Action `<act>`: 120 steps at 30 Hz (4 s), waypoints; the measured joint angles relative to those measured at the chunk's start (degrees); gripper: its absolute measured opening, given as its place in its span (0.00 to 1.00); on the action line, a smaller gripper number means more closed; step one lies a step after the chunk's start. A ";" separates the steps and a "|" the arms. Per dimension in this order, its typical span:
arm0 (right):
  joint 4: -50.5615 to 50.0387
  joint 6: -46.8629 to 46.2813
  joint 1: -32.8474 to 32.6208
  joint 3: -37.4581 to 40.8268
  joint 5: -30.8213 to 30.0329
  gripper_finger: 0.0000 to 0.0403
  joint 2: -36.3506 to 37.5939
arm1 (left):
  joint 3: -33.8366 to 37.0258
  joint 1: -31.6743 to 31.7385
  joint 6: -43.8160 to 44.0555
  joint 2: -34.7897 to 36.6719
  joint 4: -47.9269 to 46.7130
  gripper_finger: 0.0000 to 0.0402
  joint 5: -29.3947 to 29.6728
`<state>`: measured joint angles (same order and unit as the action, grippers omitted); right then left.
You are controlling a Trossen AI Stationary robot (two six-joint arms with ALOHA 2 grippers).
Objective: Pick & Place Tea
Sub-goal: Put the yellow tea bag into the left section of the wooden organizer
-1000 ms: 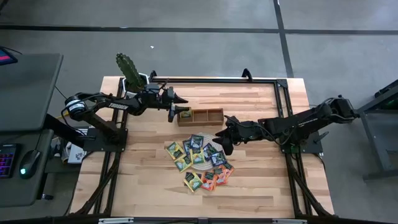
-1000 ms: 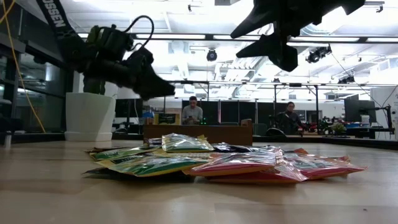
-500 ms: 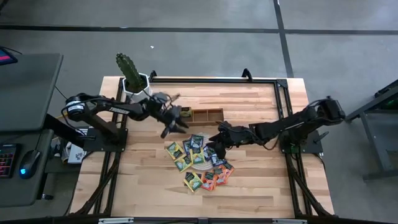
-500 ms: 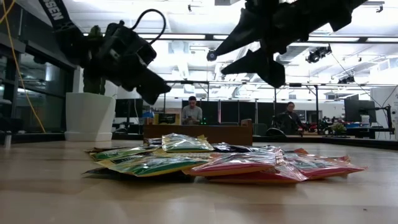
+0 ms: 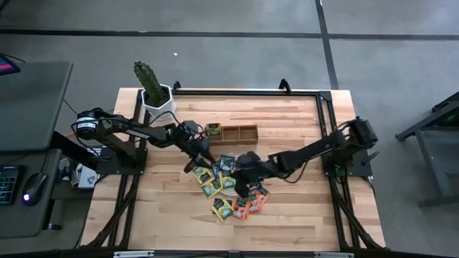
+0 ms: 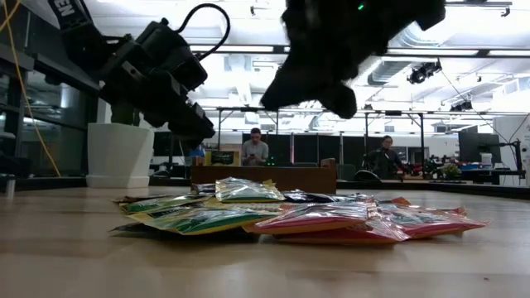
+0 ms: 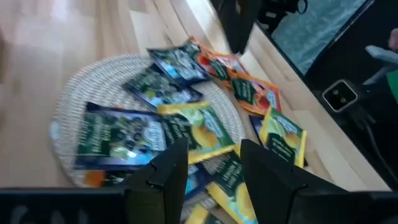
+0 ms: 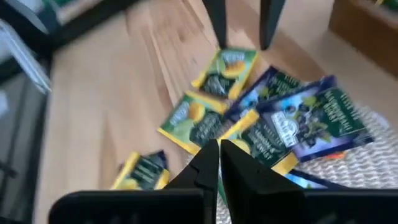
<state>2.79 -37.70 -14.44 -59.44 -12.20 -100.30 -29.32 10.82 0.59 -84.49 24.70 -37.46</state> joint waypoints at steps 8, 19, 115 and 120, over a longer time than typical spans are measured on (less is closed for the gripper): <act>-2.42 -1.05 0.07 -4.22 0.39 0.00 -7.82 | 0.02 -6.88 3.74 0.00 -1.11 0.36 7.36; -3.57 -0.32 -0.37 -4.24 1.07 0.00 -8.86 | 0.02 -14.04 6.83 0.00 -0.89 0.36 17.54; 1.22 -1.44 0.48 -4.11 5.67 0.00 -15.36 | -8.34 -14.96 43.44 -14.96 -0.86 0.36 21.65; 1.20 -1.26 0.50 -4.11 5.66 0.00 -15.36 | -8.33 -14.94 43.35 -15.01 -0.91 0.27 21.83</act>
<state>3.99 -38.96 -13.93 -63.55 -6.54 -115.66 -37.65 -4.12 43.94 -99.50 23.79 -15.63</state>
